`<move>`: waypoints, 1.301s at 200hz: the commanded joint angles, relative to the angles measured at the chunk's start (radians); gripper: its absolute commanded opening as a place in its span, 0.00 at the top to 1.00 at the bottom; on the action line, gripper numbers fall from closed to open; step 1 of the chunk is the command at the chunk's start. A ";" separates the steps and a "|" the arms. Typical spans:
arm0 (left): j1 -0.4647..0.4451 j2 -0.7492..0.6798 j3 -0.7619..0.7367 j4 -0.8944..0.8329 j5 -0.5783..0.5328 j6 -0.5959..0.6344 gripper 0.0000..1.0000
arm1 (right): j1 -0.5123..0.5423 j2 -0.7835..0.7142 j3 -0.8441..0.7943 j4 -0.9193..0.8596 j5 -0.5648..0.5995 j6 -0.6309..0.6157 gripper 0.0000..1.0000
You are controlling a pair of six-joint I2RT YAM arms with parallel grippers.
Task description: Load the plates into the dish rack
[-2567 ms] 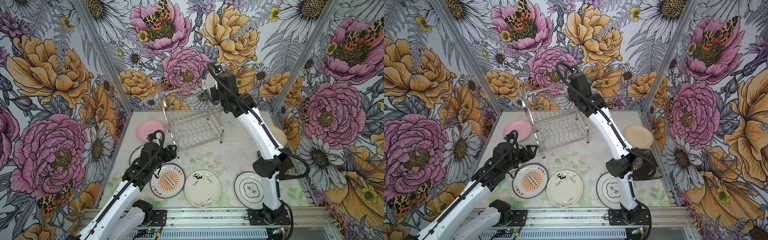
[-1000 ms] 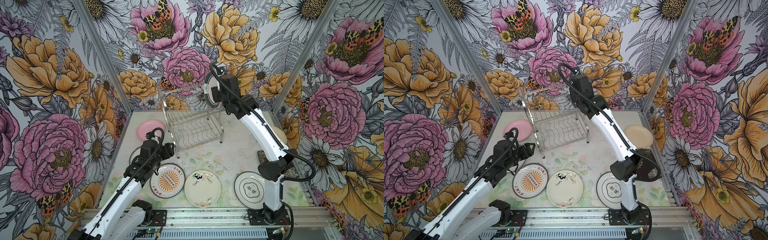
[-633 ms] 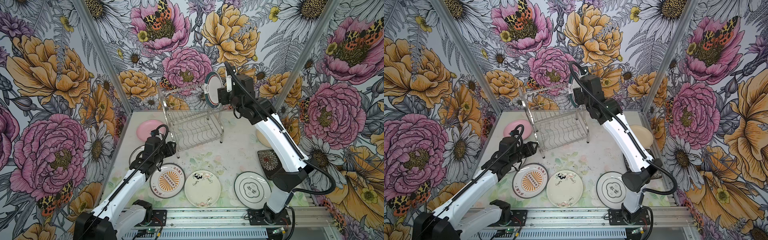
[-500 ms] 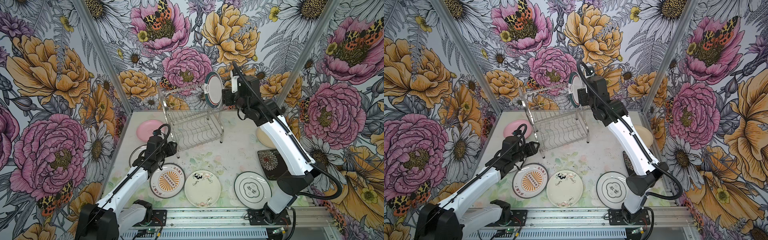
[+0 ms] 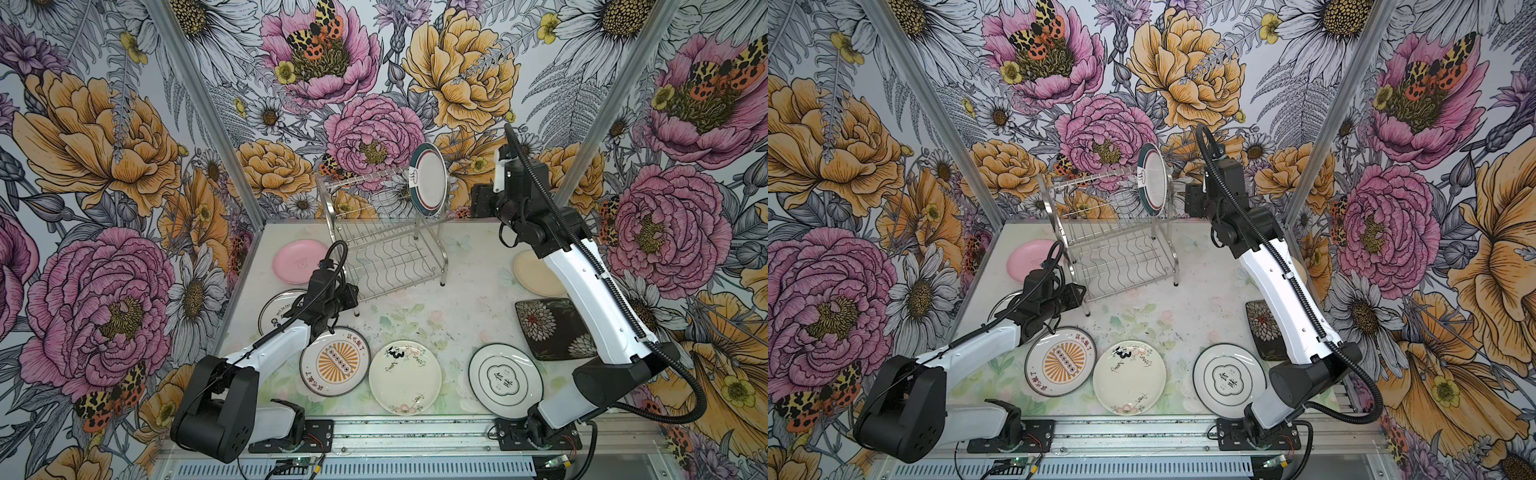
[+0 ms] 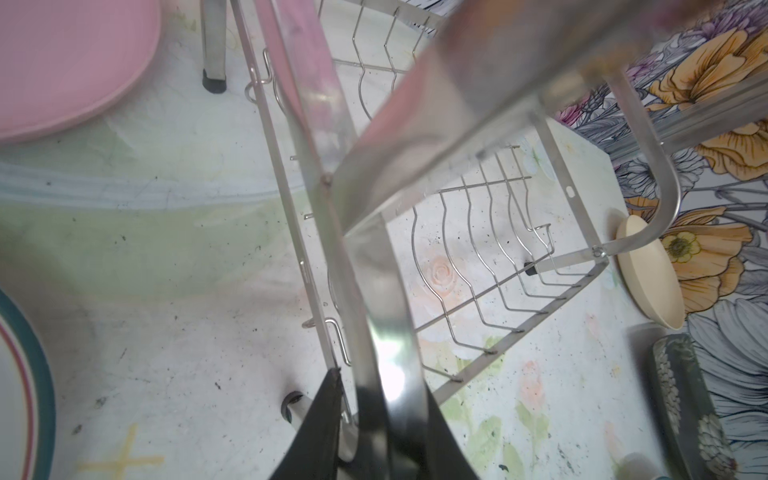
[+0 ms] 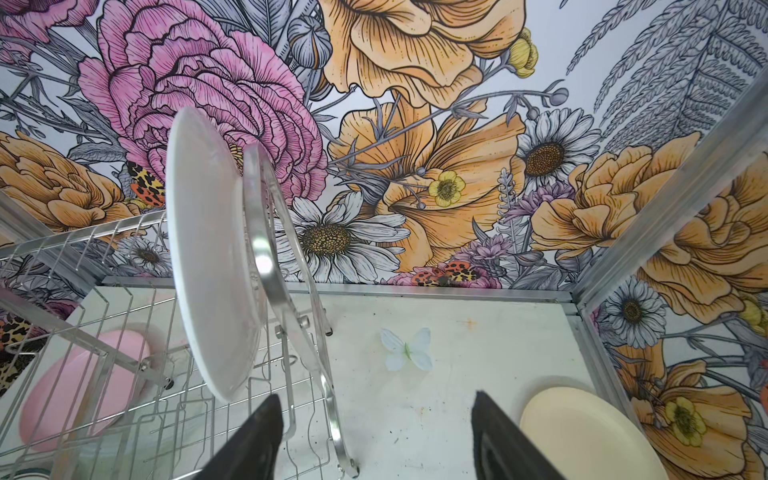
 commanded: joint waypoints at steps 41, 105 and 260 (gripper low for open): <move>-0.001 0.137 0.121 0.073 0.020 0.042 0.87 | -0.026 -0.042 -0.033 0.016 -0.024 0.031 0.28; 0.021 0.227 0.195 0.062 0.055 0.096 0.84 | -0.038 -0.059 -0.077 0.016 -0.042 0.052 0.28; -0.222 -0.283 0.009 -0.461 -0.034 -0.124 0.26 | -0.087 -0.315 -0.719 0.016 -0.364 0.250 0.26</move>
